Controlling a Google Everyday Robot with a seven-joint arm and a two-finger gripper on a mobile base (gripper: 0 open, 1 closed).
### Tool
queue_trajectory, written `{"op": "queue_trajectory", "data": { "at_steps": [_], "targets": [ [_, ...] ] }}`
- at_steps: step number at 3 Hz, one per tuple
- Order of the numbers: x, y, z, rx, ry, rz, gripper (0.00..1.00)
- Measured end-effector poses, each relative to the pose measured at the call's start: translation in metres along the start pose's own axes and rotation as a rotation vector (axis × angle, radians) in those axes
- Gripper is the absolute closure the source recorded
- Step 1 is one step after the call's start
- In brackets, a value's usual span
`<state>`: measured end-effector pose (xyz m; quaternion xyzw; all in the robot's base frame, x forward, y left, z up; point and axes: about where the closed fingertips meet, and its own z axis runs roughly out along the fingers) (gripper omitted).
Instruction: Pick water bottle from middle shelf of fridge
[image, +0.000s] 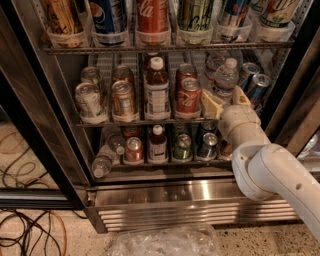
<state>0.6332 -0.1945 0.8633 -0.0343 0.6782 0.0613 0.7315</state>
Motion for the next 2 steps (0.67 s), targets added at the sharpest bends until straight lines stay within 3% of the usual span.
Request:
{"op": "queue_trajectory", "data": {
  "at_steps": [2],
  "targets": [
    [0.0069, -0.0109, 0.0147, 0.038, 0.007, 0.013, 0.32]
  ]
}}
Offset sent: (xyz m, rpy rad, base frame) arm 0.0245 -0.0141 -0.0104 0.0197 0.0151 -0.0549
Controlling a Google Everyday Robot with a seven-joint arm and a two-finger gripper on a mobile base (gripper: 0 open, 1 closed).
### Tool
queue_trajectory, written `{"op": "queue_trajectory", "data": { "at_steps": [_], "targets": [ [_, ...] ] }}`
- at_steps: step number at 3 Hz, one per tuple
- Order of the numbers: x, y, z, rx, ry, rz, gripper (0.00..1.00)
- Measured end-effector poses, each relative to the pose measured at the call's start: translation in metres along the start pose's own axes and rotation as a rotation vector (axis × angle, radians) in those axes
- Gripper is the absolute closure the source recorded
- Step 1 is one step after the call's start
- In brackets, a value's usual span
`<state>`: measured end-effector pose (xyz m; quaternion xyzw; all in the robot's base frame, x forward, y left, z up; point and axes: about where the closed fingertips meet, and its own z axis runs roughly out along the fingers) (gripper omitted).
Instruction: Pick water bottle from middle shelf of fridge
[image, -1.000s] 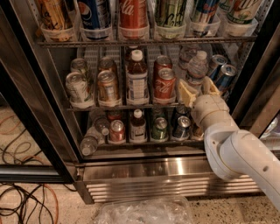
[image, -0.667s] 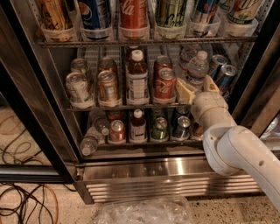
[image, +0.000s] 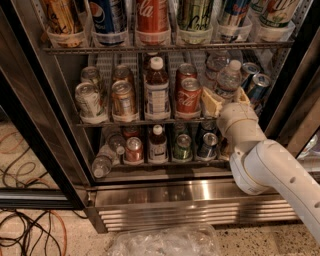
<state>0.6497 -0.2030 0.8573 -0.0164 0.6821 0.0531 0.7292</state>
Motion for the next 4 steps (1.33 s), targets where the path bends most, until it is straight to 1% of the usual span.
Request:
{"op": "queue_trajectory", "data": {
  "at_steps": [1, 2, 4],
  "targets": [
    [0.0010, -0.0036, 0.0052, 0.011, -0.002, 0.000, 0.34],
    [0.0010, -0.0036, 0.0054, 0.012, -0.002, 0.000, 0.52],
    [0.0010, -0.0036, 0.0054, 0.012, -0.002, 0.000, 0.98]
  ]
}}
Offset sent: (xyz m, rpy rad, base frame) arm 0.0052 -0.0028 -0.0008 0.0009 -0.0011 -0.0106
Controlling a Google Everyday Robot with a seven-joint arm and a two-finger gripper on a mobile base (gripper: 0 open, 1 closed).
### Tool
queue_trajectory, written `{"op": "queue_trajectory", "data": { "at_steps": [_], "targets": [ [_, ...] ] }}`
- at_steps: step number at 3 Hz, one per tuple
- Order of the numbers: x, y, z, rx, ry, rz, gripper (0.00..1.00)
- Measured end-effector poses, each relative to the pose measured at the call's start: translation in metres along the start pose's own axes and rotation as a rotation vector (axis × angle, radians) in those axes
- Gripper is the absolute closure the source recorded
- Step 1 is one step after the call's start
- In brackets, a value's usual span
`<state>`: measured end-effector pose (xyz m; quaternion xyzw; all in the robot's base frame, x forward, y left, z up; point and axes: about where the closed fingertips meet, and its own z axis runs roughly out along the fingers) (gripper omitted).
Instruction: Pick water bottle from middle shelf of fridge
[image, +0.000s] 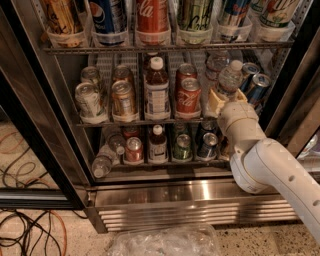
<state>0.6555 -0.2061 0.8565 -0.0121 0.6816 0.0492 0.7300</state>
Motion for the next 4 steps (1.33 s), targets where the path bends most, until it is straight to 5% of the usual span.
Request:
{"op": "queue_trajectory", "data": {
  "at_steps": [2, 4],
  "targets": [
    [-0.026, 0.007, -0.014, -0.018, -0.120, -0.007, 1.00],
    [-0.061, 0.014, -0.033, -0.092, -0.168, -0.109, 1.00]
  ]
}}
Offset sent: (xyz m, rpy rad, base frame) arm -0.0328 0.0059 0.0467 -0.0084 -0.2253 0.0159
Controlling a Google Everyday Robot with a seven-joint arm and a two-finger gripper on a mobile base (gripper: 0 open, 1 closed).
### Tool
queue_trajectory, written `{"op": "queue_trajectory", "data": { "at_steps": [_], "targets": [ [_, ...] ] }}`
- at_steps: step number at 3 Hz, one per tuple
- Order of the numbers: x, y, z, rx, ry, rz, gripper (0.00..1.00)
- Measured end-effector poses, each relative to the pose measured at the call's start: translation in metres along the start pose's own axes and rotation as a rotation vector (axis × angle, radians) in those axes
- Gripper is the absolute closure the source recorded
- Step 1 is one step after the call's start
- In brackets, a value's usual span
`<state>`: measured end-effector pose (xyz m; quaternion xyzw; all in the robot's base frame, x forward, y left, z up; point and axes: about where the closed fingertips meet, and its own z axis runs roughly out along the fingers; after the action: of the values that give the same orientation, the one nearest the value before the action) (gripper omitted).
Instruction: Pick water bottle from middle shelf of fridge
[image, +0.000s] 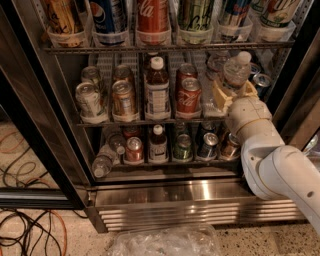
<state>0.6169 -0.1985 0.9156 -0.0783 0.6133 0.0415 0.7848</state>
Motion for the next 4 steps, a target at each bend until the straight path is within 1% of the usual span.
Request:
{"op": "queue_trajectory", "data": {
  "at_steps": [1, 2, 3, 4],
  "targets": [
    [-0.012, -0.017, -0.010, -0.061, 0.062, -0.008, 1.00],
    [-0.026, -0.009, -0.007, -0.158, 0.142, 0.094, 1.00],
    [-0.062, 0.057, 0.014, -0.328, 0.205, 0.252, 1.00],
    [-0.115, 0.126, 0.019, -0.505, 0.258, 0.260, 1.00]
  ]
}}
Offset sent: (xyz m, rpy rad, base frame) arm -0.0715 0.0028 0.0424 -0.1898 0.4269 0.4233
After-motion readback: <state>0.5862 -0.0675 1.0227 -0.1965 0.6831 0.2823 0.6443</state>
